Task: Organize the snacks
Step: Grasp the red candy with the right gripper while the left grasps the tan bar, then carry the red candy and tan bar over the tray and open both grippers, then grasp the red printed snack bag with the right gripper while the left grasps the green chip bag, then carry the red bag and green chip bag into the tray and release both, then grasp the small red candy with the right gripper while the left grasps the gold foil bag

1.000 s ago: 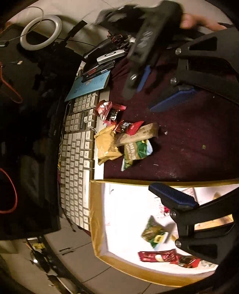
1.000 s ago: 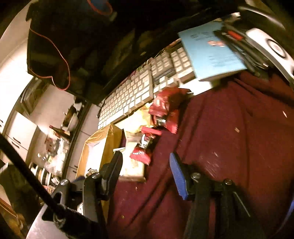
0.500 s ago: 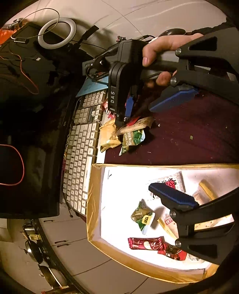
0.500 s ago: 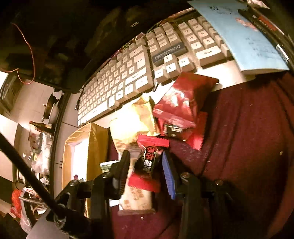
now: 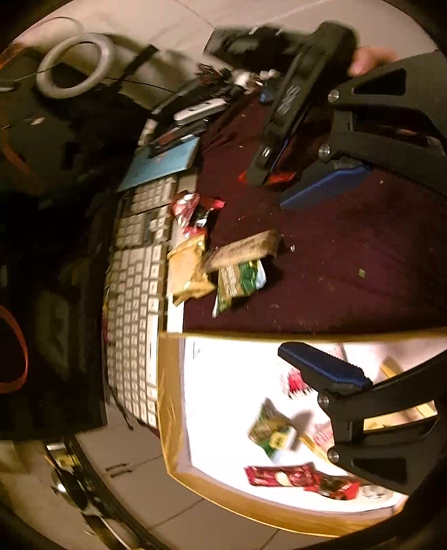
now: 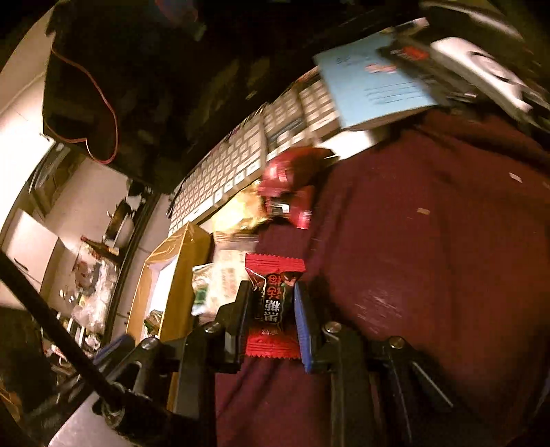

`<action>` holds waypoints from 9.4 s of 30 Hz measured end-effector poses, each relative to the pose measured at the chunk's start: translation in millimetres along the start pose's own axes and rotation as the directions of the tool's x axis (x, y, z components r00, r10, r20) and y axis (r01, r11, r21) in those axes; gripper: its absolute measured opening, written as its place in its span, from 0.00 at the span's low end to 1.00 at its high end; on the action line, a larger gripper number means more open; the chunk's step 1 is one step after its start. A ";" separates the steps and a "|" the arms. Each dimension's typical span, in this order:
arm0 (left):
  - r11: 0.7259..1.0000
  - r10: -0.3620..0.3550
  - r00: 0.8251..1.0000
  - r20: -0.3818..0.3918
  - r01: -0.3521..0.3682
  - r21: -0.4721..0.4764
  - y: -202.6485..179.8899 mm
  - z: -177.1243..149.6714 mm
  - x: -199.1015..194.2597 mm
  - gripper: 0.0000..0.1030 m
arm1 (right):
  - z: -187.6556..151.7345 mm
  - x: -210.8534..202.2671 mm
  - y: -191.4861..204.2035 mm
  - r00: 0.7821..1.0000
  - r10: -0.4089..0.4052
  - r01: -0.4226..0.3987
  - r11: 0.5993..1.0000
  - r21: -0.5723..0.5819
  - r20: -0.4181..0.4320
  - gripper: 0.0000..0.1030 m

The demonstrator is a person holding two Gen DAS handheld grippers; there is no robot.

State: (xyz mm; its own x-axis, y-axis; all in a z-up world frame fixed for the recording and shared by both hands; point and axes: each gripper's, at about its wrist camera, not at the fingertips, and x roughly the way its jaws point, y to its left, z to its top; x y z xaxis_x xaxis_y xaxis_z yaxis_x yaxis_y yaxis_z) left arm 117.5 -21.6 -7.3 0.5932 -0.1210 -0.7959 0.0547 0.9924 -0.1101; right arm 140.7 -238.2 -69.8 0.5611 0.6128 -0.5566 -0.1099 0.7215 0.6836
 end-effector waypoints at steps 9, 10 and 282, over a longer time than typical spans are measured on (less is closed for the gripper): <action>0.986 0.110 0.988 -0.105 -0.095 0.137 -36.4 42.4 68.0 0.59 | 3.1 -25.9 -13.2 0.988 0.048 -0.044 0.999 -0.026 0.150 0.23; 0.981 0.134 0.984 -0.115 -0.116 0.153 -38.8 45.0 76.0 0.56 | 3.1 -21.6 -11.5 0.989 0.048 -0.046 0.999 -0.020 0.140 0.23; 0.996 -0.008 0.996 0.092 0.016 -0.087 47.6 -9.6 -36.8 0.76 | 32.1 55.8 52.2 0.935 -0.336 0.285 0.901 -0.328 -0.111 0.26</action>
State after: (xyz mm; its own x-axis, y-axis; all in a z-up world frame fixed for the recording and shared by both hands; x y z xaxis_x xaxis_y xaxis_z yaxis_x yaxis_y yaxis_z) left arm 90.5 29.9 11.1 0.6639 -0.1269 -0.7370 -0.0053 0.9847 -0.1742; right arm 192.6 -176.7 -50.0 0.4706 0.3660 -0.8029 -0.2083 0.9303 0.3020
